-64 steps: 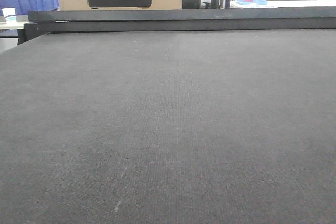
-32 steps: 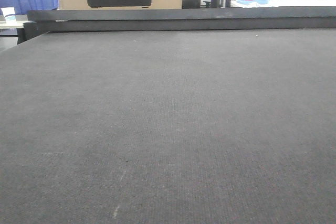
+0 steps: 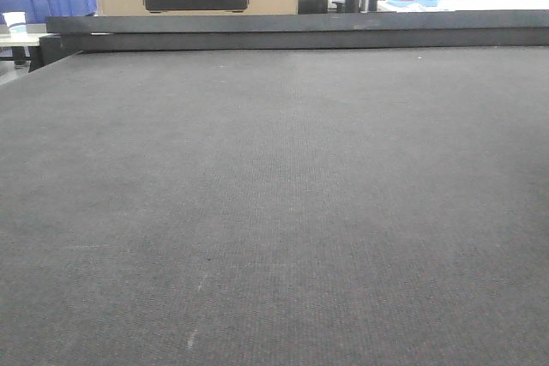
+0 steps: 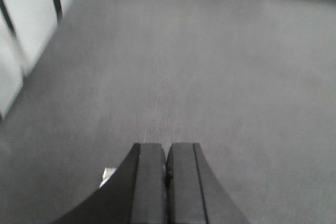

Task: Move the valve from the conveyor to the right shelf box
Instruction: 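Close the right gripper around the white-bodied valve with silver handle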

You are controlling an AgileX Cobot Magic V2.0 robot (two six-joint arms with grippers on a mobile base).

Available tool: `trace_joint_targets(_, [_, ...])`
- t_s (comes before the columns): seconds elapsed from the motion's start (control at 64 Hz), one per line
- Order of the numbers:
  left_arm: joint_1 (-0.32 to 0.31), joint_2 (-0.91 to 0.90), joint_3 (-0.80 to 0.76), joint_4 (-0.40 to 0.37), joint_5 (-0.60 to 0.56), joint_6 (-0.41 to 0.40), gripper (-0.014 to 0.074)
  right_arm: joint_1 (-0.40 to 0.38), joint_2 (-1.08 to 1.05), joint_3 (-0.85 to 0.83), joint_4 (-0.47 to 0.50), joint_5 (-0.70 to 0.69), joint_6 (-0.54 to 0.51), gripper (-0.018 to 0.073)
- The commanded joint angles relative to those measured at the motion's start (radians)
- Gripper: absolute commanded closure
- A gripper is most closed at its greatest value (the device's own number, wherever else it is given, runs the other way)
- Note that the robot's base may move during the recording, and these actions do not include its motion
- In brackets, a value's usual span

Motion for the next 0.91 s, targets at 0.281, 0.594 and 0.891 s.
trace_joint_targets(0.281, [0.002,0.317,-0.153,-0.008,0.068,0.0,0.0707,-0.002,0.374,-0.201,-0.02,0.282,-0.004,0.0722])
trace_joint_targets(0.594, [0.002,0.372,-0.153,-0.008,0.073,0.0,0.0707,-0.002,0.565,-0.233,-0.039,0.407,-0.004,0.0423])
trace_joint_targets(0.891, [0.002,0.372,-0.153,-0.008,0.073,0.0,0.0707,-0.002,0.634,-0.233,-0.039,0.405,-0.004,0.0001])
